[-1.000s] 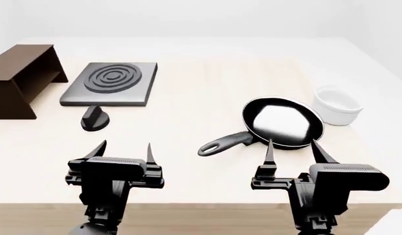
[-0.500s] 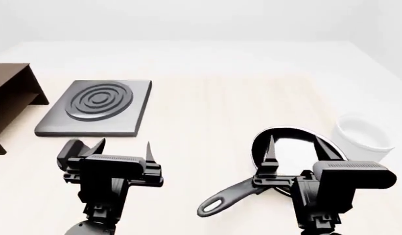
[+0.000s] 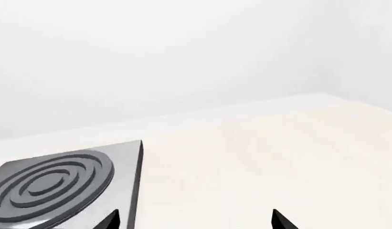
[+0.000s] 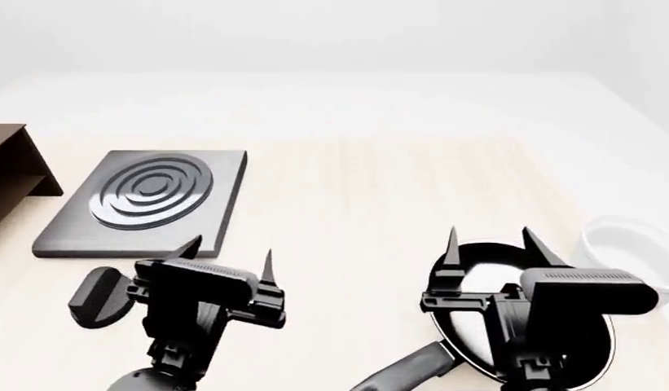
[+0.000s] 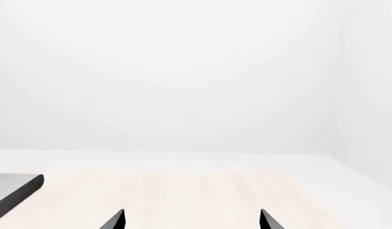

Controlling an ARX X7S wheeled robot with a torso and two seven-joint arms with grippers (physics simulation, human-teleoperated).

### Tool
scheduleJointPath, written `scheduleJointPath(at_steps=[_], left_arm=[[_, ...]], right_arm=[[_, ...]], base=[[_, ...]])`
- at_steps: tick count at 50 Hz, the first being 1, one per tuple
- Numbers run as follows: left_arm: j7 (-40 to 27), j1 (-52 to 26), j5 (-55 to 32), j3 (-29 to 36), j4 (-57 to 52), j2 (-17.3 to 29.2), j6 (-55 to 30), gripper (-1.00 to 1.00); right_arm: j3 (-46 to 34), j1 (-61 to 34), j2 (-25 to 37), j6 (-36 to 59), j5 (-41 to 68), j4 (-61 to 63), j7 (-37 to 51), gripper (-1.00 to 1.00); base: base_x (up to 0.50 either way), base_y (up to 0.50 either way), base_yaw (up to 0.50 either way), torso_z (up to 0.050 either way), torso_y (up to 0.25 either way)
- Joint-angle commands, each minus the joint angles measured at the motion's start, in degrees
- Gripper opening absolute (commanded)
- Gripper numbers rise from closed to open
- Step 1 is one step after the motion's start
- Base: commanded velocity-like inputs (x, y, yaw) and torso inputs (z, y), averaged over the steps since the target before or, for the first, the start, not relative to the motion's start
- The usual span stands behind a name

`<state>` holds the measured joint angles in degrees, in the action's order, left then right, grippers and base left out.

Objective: Put the frying pan on top of the cabinet.

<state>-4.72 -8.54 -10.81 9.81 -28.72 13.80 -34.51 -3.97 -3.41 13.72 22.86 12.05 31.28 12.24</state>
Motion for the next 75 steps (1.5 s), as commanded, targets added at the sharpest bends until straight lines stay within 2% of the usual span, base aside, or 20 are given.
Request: scheduleJointPath(at_steps=[1, 2, 3, 4, 9, 15, 20, 22, 26, 30, 34, 41, 58, 75], left_arm=[[10.8, -3.8, -9.7, 8.0, -11.8, 7.3, -21.2, 1.00], [11.7, -5.3, -12.8, 7.4, -13.5, 7.1, -27.5, 1.00], [11.6, -5.4, -13.0, 7.3, -13.7, 7.0, -27.8, 1.00], [13.5, -7.8, -17.2, 6.0, -15.8, 6.6, -34.1, 1.00], [15.9, -13.8, -24.8, 4.2, -19.1, 5.0, -47.9, 1.00], [16.6, -15.3, -26.1, 6.4, -19.4, 5.4, -49.3, 1.00], [17.5, -17.6, -31.1, 3.1, -19.6, 2.6, -55.0, 1.00], [14.4, -19.0, -35.3, 1.9, -18.0, 2.3, -55.4, 1.00], [2.1, -23.3, -52.7, 0.6, -12.4, 3.2, -55.3, 1.00], [-7.0, -26.6, -61.6, 2.0, -7.1, 2.7, -55.2, 1.00], [-12.3, -28.5, -66.7, 4.8, -4.7, 2.9, -54.6, 1.00], [-13.8, -30.0, -65.2, 10.8, -1.7, 2.9, -53.2, 1.00], [-8.5, -33.8, -53.7, 25.2, 7.5, 2.2, -47.6, 1.00], [-6.7, -35.9, -52.0, 30.6, 9.3, 0.9, -45.9, 1.00]], right_arm=[[-0.4, -0.9, 0.6, 1.3, -0.5, -0.3, 1.0, 1.00], [-0.5, -1.1, 0.6, 1.4, -0.6, -0.5, 1.0, 1.00], [-0.6, -1.3, 0.6, 1.5, -0.6, -0.6, 1.1, 1.00], [-0.6, -1.5, 0.6, 1.7, -0.6, -0.6, 1.2, 1.00], [-0.8, -1.9, 0.8, 2.2, -0.5, -0.4, 1.3, 1.00], [-1.1, -1.6, 0.7, 1.2, -0.9, -1.7, 1.7, 1.00], [-1.1, -1.7, 0.8, 1.6, -0.5, -1.6, 1.8, 1.00], [-1.1, -1.7, 0.9, 1.6, -0.4, -1.5, 1.8, 1.00], [-1.6, -1.7, 0.9, 0.6, -0.8, -2.8, 1.8, 1.00], [-1.8, -1.8, 1.0, 0.7, -0.8, -2.8, 1.9, 1.00], [-1.8, -1.8, 1.1, 0.3, -0.8, -3.1, 2.0, 1.00], [-2.1, -2.1, 1.2, 0.4, -0.7, -3.2, 2.1, 1.00], [-2.7, -1.8, 1.5, -0.8, -0.7, -3.6, 2.5, 1.00], [-3.3, -1.5, 1.6, -1.8, -0.3, -4.3, 2.6, 1.00]], base=[[0.00, 0.00, 0.00, 0.000, 0.000], [0.00, 0.00, 0.00, 0.000, 0.000], [0.00, 0.00, 0.00, 0.000, 0.000], [0.00, 0.00, 0.00, 0.000, 0.000], [0.00, 0.00, 0.00, 0.000, 0.000], [0.00, 0.00, 0.00, 0.000, 0.000], [0.00, 0.00, 0.00, 0.000, 0.000], [0.00, 0.00, 0.00, 0.000, 0.000], [0.00, 0.00, 0.00, 0.000, 0.000], [0.00, 0.00, 0.00, 0.000, 0.000], [0.00, 0.00, 0.00, 0.000, 0.000], [0.00, 0.00, 0.00, 0.000, 0.000], [0.00, 0.00, 0.00, 0.000, 0.000], [0.00, 0.00, 0.00, 0.000, 0.000]])
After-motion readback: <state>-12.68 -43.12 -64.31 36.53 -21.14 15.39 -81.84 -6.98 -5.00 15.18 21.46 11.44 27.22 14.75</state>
